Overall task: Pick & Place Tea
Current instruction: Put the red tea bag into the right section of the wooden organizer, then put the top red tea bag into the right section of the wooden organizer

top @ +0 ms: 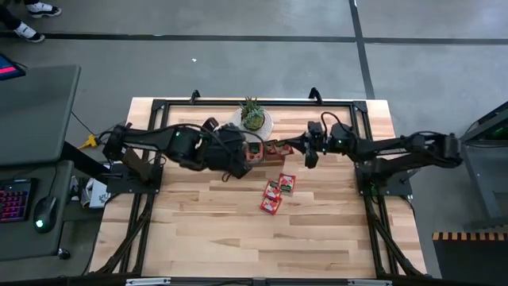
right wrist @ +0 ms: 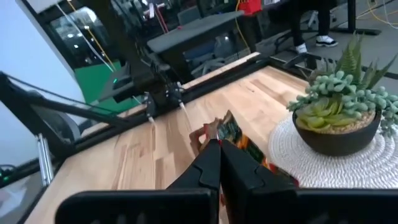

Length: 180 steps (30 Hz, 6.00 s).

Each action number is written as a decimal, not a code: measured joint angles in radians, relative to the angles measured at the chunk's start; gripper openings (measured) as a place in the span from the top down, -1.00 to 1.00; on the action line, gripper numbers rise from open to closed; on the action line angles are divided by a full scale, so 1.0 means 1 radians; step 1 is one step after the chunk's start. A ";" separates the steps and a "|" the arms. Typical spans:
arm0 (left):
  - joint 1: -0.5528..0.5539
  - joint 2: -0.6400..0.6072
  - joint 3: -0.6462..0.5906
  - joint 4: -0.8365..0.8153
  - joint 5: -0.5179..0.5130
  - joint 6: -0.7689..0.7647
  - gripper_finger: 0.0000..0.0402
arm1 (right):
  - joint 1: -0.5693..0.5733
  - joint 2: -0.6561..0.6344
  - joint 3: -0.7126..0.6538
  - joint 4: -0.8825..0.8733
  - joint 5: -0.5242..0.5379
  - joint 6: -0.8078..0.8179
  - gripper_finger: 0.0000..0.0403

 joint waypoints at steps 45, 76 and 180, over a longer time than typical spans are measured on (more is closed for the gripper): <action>-0.057 0.024 -0.001 0.207 -0.041 -0.044 -0.06 | -0.123 0.401 0.167 0.032 -0.046 -0.059 1.00; -0.057 0.024 0.000 0.199 -0.038 -0.040 -0.06 | -0.095 0.499 0.168 0.139 -0.062 -0.034 1.00; 0.153 0.264 -0.728 1.348 0.732 -0.571 -0.06 | 0.394 0.303 0.167 -0.602 0.172 -0.001 1.00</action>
